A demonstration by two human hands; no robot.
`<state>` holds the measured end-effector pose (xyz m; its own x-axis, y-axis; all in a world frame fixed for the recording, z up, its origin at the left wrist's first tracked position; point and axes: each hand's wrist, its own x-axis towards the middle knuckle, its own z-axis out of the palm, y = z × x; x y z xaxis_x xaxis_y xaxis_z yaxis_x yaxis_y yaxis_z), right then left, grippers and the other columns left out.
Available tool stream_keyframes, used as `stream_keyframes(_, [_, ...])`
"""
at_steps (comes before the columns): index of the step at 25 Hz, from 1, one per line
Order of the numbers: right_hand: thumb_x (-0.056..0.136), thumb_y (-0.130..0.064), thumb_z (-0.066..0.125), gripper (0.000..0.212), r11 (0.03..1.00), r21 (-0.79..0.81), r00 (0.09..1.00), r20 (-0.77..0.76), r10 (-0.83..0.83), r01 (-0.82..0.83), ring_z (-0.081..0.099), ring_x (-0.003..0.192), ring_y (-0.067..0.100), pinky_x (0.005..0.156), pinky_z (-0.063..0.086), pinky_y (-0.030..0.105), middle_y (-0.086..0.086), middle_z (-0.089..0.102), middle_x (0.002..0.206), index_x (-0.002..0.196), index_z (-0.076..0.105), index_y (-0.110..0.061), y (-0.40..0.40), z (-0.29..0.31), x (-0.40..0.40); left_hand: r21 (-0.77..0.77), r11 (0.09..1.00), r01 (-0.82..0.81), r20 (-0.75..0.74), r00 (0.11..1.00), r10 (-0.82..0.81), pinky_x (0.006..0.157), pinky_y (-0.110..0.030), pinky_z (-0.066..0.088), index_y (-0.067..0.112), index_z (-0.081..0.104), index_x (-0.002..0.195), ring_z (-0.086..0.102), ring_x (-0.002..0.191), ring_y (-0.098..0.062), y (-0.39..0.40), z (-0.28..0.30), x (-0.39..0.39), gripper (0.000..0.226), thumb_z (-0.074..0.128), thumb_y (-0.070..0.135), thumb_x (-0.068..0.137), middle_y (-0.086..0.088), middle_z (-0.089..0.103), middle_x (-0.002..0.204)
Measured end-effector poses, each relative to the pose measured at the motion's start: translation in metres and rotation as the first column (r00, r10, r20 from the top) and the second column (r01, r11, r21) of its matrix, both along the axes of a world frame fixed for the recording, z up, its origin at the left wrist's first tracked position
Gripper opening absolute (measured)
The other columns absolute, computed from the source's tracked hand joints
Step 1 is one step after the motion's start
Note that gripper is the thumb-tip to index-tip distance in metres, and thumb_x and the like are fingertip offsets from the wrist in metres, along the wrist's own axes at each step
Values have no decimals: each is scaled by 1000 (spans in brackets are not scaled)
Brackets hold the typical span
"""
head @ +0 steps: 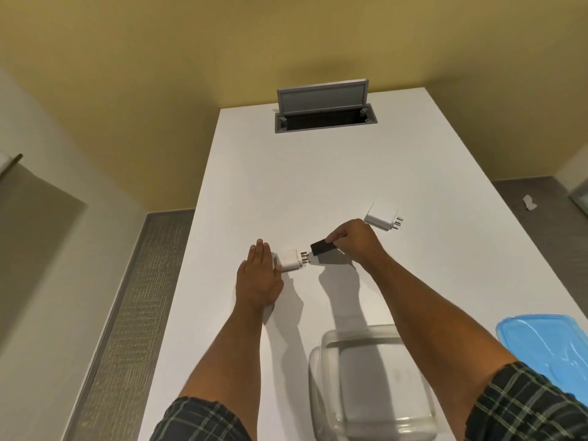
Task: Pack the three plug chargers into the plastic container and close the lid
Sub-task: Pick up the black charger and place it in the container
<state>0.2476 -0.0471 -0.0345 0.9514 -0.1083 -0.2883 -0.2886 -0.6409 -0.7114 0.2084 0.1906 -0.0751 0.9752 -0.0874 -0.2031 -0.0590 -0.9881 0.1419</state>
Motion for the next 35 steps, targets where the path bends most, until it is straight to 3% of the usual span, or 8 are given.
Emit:
stream_keyframes(3, [78,7,57,35,989,136,998,11,-55,53,56,64,17,59,41,23,-3,66,65,89,83,-14,-5,13,-29,-126,992,-17,29,999,21,125,-33,21,6,15,162,9,159,-21,-13,19,-29,67,37,36,107,-9,7,172])
stream_keyframes(9, [80,4,62,30,929,351,993,-42,-106,114,60,78,18,68,47,24,8,77,88,89,83,-16,-21,34,-86,-268,962,50,87,996,-27,117,-36,35,17,22,162,30,154,-17,-53,47,-84,74,49,47,101,1,26,169])
stream_keyframes(13, [80,2,64,30,904,425,999,4,-41,35,63,76,15,79,49,30,8,77,84,86,83,-20,-37,57,-123,-259,960,104,135,988,-70,100,-40,48,18,32,157,56,131,-24,-82,72,-103,76,58,52,94,-1,51,152])
stream_keyframes(16, [82,2,65,29,889,458,999,40,1,-20,62,73,10,78,48,26,-5,74,70,86,83,-21,-52,66,-143,-205,968,142,198,975,-102,81,-41,55,20,50,136,68,101,-28,-98,83,-110,50,58,47,95,-2,66,123])
stream_keyframes(22, [86,-6,73,15,834,548,996,89,12,-59,69,85,14,85,54,31,13,77,92,96,77,-17,-79,65,-169,-171,949,265,281,936,-211,56,-35,44,16,46,105,62,69,-30,-113,85,-129,30,54,44,96,-2,63,87])
stream_keyframes(26, [81,-18,84,34,754,657,999,31,-32,3,74,92,17,77,58,20,15,77,98,112,70,-18,-87,59,-182,-209,932,298,284,930,-233,52,-33,41,18,42,103,59,63,-29,-124,79,-157,26,51,41,94,0,56,84])
stream_keyframes(30, [83,-16,83,34,753,657,1000,7,-25,14,75,90,22,82,59,27,22,75,97,114,71,-10,-88,53,-198,-281,919,278,246,946,-211,53,-28,34,24,35,102,46,61,-21,-136,80,-176,32,55,38,81,9,44,84])
stream_keyframes(35, [86,-11,79,33,754,655,999,-53,-2,36,76,95,29,81,57,25,25,75,99,118,69,-6,-86,51,-215,-350,900,259,111,966,-235,60,-32,44,23,38,112,60,72,-29,-145,86,-191,43,55,32,74,2,59,98])
